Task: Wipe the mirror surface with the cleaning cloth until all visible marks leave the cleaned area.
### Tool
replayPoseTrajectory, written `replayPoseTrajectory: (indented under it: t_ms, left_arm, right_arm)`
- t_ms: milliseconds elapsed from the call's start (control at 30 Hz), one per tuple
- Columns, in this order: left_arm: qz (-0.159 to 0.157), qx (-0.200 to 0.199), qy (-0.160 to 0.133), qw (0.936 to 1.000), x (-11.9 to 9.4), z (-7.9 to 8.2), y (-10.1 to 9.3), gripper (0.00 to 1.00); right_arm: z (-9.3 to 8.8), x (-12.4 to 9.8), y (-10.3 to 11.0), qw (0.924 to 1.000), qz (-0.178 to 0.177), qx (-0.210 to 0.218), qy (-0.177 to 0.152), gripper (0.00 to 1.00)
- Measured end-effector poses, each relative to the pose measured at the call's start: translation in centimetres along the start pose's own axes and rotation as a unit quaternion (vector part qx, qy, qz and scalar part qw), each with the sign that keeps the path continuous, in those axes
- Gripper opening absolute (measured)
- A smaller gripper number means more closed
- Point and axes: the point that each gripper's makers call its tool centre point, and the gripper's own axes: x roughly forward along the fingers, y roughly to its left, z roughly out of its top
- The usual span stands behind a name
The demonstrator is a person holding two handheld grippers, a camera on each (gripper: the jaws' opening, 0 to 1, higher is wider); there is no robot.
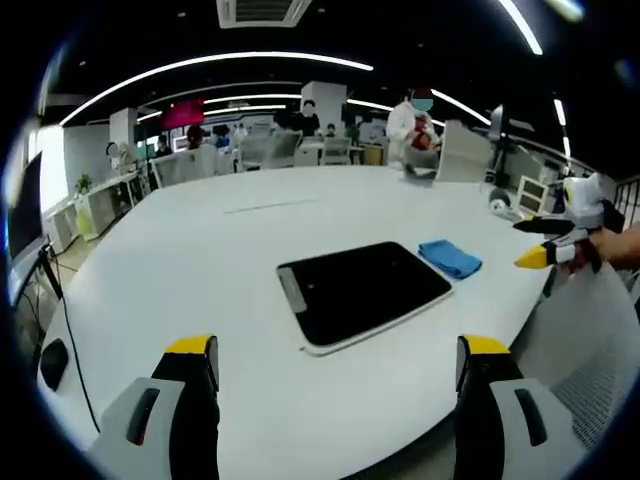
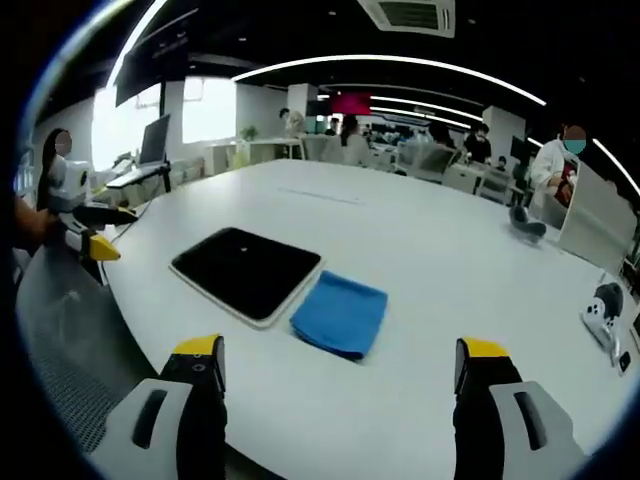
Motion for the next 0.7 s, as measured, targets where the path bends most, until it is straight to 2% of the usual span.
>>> replayPoseTrajectory:
  t_ms: [267,433,567,700]
  left_arm:
    - [-0.004,0.004,0.004,1.0,0.08,-0.11,-0.15,0.99]
    - [-0.01,0.014,0.023,0.9996,0.3,-0.78,-0.41,0.99]
    - [-0.024,0.017,0.019,0.9994,0.22,-0.6,-0.9,0.99]
    - [-0.014,0.008,0.016,0.9997,0.14,-0.53,-0.5,0.99]
  right_arm:
    - [-0.06,0.02,0.05,1.0,0.001,-0.002,0.002,0.95]
    - [-0.6,0.04,-0.13,0.9999,-0.003,0.004,0.017,0.95]
    - [-0.25,-0.14,-0.08,1.0,-0.002,0.007,0.006,0.95]
    - [-0.41,-0.04,0.1,0.9999,0.002,0.012,0.01,0.95]
